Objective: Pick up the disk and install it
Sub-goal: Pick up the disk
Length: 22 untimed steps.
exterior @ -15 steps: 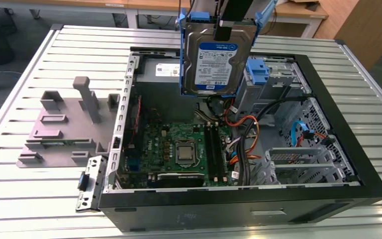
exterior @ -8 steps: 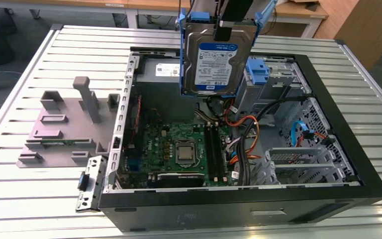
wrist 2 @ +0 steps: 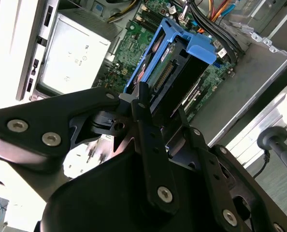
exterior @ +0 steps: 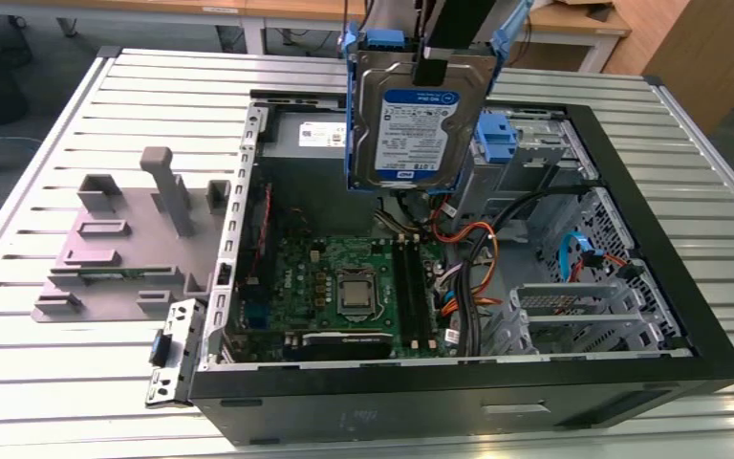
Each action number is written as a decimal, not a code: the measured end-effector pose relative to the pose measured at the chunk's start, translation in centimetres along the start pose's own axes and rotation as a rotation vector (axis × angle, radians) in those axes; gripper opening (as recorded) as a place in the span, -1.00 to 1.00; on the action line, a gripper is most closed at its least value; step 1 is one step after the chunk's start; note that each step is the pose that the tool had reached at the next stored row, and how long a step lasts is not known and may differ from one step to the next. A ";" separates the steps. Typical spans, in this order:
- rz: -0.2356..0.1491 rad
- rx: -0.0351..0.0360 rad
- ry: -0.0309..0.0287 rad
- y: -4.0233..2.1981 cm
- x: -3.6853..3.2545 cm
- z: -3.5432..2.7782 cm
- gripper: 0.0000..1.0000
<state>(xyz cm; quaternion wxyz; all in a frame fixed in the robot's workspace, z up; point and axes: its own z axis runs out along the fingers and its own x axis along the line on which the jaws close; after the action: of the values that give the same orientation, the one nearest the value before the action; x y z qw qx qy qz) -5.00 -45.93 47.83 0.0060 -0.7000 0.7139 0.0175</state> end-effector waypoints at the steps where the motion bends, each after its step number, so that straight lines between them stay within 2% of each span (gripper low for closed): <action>1: 0.000 0.0000 -0.0001 0.00 0.18 0.00 -0.30; 22: 0.000 0.0001 0.0000 -0.07 3.73 -0.10 -0.30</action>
<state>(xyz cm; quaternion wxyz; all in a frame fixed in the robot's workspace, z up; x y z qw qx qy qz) -5.00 -49.66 47.81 0.0060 -0.7000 0.7139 0.0175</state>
